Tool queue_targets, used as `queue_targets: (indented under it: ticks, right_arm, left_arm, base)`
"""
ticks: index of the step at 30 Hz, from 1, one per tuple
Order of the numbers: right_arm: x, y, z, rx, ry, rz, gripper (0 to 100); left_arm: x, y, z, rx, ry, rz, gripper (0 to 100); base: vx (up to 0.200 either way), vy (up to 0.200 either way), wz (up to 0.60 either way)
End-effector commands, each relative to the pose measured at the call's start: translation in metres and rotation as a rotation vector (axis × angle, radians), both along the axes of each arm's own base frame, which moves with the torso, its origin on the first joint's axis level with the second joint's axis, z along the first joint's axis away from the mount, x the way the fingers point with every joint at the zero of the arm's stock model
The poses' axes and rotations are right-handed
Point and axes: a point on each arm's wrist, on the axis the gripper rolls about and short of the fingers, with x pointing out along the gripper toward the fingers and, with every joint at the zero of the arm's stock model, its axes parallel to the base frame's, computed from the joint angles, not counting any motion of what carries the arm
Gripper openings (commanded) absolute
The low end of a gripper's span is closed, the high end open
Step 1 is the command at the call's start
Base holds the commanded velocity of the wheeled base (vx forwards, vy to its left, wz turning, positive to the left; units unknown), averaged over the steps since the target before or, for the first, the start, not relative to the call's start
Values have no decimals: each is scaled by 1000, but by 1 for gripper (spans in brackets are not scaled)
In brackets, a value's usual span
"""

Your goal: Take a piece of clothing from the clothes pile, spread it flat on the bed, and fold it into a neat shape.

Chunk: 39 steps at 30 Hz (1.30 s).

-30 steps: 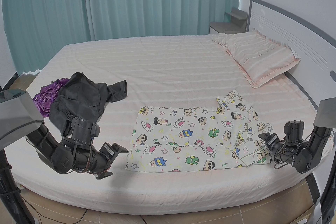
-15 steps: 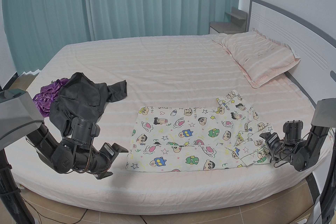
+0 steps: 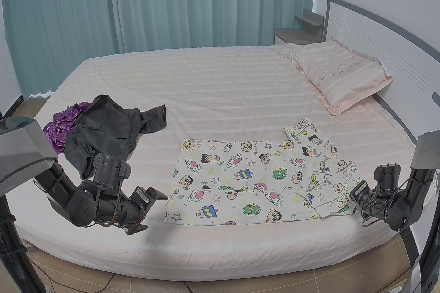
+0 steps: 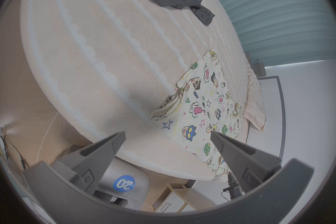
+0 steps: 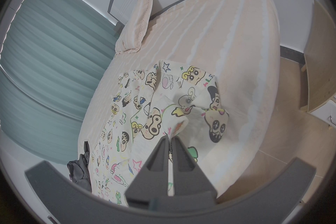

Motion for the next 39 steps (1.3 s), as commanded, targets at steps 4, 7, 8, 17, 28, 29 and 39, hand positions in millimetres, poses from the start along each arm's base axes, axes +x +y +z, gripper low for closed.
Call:
queue_targets:
  ticks: [4,7,8,17,28,29,39]
  right_arm:
    - [-18,0,3,-32,21,22,0]
    - [-25,1,1,-51,50,42,0]
    - [-28,3,1,-53,53,50,0]
    - [-40,4,-3,-62,57,67,0]
    - [-50,9,-4,-67,76,93,100]
    - [-50,9,-3,-67,73,93,100]
    - [-38,27,8,-121,-86,200,100]
  left_arm:
    - [0,0,-1,0,2,1,100]
    - [0,0,-1,0,2,1,100]
    - [0,0,-1,1,1,0,100]
    - [0,0,-1,1,1,0,100]
    - [0,0,-1,1,1,0,100]
    - [0,0,-1,1,1,0,100]
    - [0,0,-1,1,1,0,100]
  base:
    - [0,0,0]
    - [0,0,0]
    - [0,0,0]
    - [0,0,0]
    - [0,0,0]
    - [0,0,0]
    - [0,0,0]
